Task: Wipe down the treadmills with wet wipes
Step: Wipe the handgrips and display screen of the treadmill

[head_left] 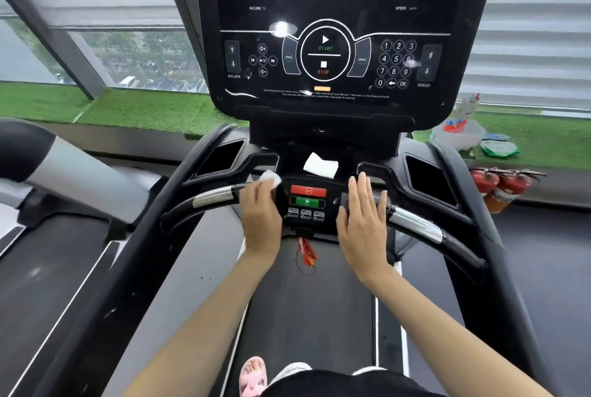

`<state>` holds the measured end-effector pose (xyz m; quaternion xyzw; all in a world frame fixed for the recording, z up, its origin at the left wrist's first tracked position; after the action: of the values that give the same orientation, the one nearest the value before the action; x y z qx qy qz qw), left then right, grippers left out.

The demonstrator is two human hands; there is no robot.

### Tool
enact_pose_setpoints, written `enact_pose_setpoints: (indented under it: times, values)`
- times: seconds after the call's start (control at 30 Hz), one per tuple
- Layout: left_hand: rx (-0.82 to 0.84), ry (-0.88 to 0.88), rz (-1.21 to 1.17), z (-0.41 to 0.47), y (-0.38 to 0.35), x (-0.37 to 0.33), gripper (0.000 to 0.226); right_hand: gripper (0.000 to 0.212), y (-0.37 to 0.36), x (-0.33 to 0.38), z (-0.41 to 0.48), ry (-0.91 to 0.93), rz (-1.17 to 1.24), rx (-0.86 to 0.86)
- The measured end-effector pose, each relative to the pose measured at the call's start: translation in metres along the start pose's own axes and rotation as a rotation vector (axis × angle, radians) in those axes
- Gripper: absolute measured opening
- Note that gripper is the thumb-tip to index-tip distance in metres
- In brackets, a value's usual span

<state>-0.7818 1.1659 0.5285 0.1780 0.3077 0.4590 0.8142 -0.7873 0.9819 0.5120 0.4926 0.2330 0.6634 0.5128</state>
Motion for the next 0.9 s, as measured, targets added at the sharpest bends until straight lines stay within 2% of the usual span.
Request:
enact_pose_setpoints:
  times: [0.03, 0.1, 0.13, 0.17, 0.2, 0.27, 0.3, 0.33, 0.43, 0.47, 0.5, 0.57, 0.6, 0.63, 0.7, 0.73, 0.77, 0.87, 0.9]
  values:
    - [0.051, -0.145, -0.02, 0.0, -0.007, -0.017, 0.026, 0.051, 0.0, -0.001, 0.0, 0.001, 0.0, -0.001]
    - [0.187, -0.569, -0.056, -0.011, -0.018, -0.047, 0.017, 0.05, 0.001, -0.002, 0.0, 0.011, -0.013, 0.0]
    - [0.221, -0.687, -0.05, -0.013, -0.019, -0.048, 0.016, 0.051, 0.002, -0.002, 0.001, 0.015, -0.022, 0.007]
    - [0.219, -0.677, -0.043, -0.011, -0.017, -0.038, 0.018, 0.051, 0.003, -0.002, 0.001, 0.019, -0.03, 0.016]
    - [0.18, -0.55, -0.034, -0.007, -0.016, -0.024, 0.02, 0.052, 0.005, -0.002, 0.001, 0.02, -0.034, 0.024]
    - [0.064, -0.143, -0.053, -0.001, -0.008, 0.005, 0.022, 0.055, 0.006, -0.001, 0.0, 0.012, -0.042, 0.036]
    - [0.036, -0.065, -0.048, -0.002, -0.005, 0.007, 0.022, 0.058, 0.006, 0.0, -0.001, 0.002, -0.047, 0.044]
    - [0.071, -0.136, -0.044, -0.004, -0.007, 0.0, 0.021, 0.064, 0.005, 0.001, -0.002, -0.008, -0.049, 0.054]
    - [0.318, -0.715, -0.078, -0.021, -0.013, -0.026, 0.021, 0.089, -0.002, 0.002, -0.006, -0.039, -0.045, 0.114]
    - [0.334, -0.751, -0.084, -0.016, -0.01, -0.02, 0.022, 0.101, -0.003, 0.001, -0.006, -0.05, -0.047, 0.147]
    - [0.306, -0.666, -0.092, -0.008, -0.007, -0.008, 0.022, 0.111, -0.004, 0.001, -0.005, -0.06, -0.055, 0.178]
    - [0.161, -0.335, -0.123, 0.006, 0.001, 0.019, 0.021, 0.127, -0.004, 0.003, -0.004, -0.076, -0.079, 0.222]
    - [0.125, -0.27, -0.128, 0.009, 0.004, 0.023, 0.022, 0.13, -0.004, 0.004, -0.003, -0.087, -0.085, 0.227]
    - [0.171, -0.341, -0.132, 0.006, 0.002, 0.018, 0.023, 0.131, -0.003, 0.005, -0.003, -0.105, -0.085, 0.224]
    - [0.38, -0.712, -0.172, -0.015, -0.005, 0.0, 0.025, 0.128, -0.002, 0.008, -0.004, -0.142, -0.081, 0.211]
    - [0.438, -0.834, -0.193, -0.019, -0.003, 0.0, 0.025, 0.128, -0.001, 0.01, -0.004, -0.151, -0.082, 0.202]
    - [0.45, -0.837, -0.21, -0.014, -0.001, 0.006, 0.027, 0.127, -0.001, 0.011, -0.005, -0.157, -0.083, 0.195]
    - [0.299, -0.455, -0.231, 0.006, 0.004, 0.035, 0.029, 0.127, 0.0, 0.014, -0.006, -0.192, -0.043, 0.209]
    - [0.26, -0.387, -0.237, 0.006, 0.006, 0.037, 0.029, 0.127, 0.0, 0.014, -0.006, -0.205, -0.026, 0.214]
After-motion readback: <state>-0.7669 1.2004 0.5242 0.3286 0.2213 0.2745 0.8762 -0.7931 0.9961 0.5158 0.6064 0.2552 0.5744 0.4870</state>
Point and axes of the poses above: each hand's wrist, its own z-axis towards the middle knuckle, its own y-axis out of the back of the hand, x = y × z, the point moved 5 cm from there along z, towards the middle knuckle, and after that the axes turned 12 degrees about -y, right-handed, at the moved point
